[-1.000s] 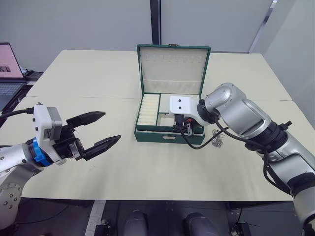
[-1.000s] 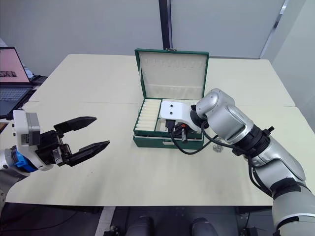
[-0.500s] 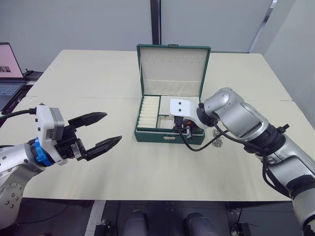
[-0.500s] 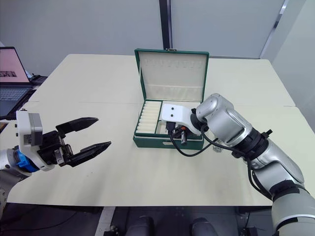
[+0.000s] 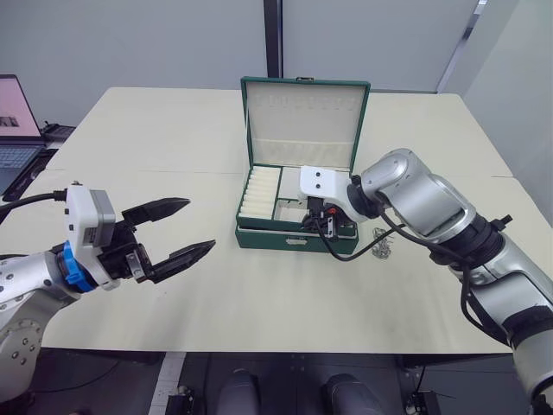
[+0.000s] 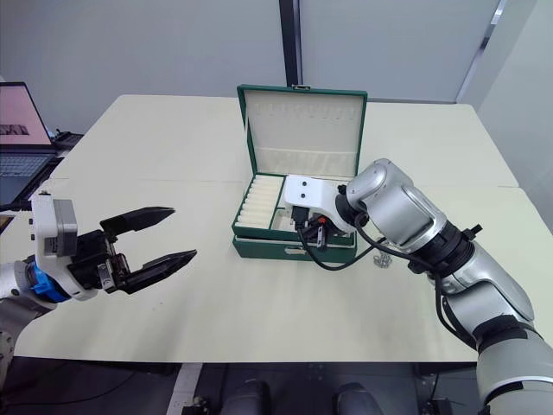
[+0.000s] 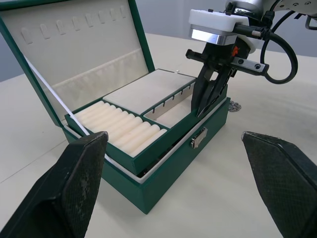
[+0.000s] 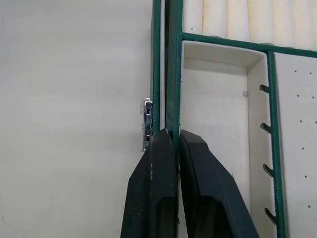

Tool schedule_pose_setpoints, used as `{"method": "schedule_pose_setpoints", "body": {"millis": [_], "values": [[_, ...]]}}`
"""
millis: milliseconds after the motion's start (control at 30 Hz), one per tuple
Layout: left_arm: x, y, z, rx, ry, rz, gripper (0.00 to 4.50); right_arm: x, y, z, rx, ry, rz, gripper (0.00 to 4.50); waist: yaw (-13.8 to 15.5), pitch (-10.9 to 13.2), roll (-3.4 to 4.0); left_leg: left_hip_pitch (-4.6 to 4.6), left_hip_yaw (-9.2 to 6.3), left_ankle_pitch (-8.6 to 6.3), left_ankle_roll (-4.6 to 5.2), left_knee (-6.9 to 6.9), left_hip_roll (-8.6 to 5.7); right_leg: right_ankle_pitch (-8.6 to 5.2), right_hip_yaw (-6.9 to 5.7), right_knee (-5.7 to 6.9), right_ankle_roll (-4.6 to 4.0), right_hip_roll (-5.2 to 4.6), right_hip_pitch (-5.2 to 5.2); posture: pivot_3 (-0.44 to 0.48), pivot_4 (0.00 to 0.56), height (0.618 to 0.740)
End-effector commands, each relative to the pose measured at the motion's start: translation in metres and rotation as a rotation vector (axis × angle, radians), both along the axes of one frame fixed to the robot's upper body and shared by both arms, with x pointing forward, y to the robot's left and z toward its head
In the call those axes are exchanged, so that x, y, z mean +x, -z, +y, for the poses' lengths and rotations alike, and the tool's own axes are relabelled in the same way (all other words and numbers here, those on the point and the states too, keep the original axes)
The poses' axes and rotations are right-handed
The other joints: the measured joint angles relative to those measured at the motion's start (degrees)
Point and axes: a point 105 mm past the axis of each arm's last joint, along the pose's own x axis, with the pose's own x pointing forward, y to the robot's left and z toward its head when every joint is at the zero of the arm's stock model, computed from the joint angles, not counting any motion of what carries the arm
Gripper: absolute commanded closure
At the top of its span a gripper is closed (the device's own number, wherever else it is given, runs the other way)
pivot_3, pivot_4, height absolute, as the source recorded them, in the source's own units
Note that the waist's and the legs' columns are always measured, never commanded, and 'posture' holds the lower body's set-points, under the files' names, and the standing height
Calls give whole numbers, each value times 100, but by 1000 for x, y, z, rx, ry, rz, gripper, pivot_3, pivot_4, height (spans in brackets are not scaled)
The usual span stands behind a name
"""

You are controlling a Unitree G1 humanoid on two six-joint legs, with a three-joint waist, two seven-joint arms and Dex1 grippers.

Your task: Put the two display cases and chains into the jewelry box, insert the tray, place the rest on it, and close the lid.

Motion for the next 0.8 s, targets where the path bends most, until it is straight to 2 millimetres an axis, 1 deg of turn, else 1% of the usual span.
{"method": "schedule_pose_setpoints", "body": {"millis": [33, 267, 333, 400, 433, 600, 700, 800], "values": [[0, -4, -1, 6, 4, -28, 0, 3, -16, 1, 32, -1, -60, 4493, 0, 0, -1, 0, 0, 0, 0, 0, 0, 0, 0, 0, 0, 0, 0, 0, 150, 740], [-1, -4, -3, 3, 2, -28, 0, 5, -10, -2, 20, -7, -73, 4493, 0, 2, -4, 0, 0, 0, 0, 0, 0, 0, 0, 0, 0, 0, 0, 0, 150, 740], [-1, -4, -3, 1, 2, -29, 0, 6, -11, -3, 22, -12, -89, 3886, 0, 3, -5, 0, 1, 0, 0, 0, 0, 0, 0, 0, 0, 0, 0, 0, 150, 740], [-1, -3, -4, 0, 4, -29, 0, 8, -12, -3, 26, -13, -99, 3490, -3, 3, -6, 0, 1, 0, 0, 0, 0, 0, 1, 0, 0, 0, 1, 0, 150, 740], [-1, -3, -4, -1, 4, -29, 0, 8, -13, -4, 29, -11, -103, 3168, -4, 3, -6, 0, 0, 0, 0, 0, 0, 0, 1, 0, 0, 0, 0, 0, 150, 740], [0, -3, -5, -4, 9, -28, 0, 9, -17, -4, 39, -11, -113, 1914, -4, 4, -8, 0, 1, 0, 0, 0, 0, 0, 1, 0, 0, 0, 2, 0, 150, 740], [-1, -4, -6, -5, 13, -29, 0, 9, -30, -6, 78, 7, -130, 1078, -4, 5, -8, 0, 0, 0, 0, 0, 0, 0, 0, 0, 0, 0, 2, 0, 150, 740], [-2, -9, -5, -17, 14, -39, 0, 8, -44, -11, 171, 55, -124, 48, -3, 5, -10, 0, 1, 0, 0, 0, 0, 0, 1, 0, 0, 0, 3, 0, 150, 740]]}}
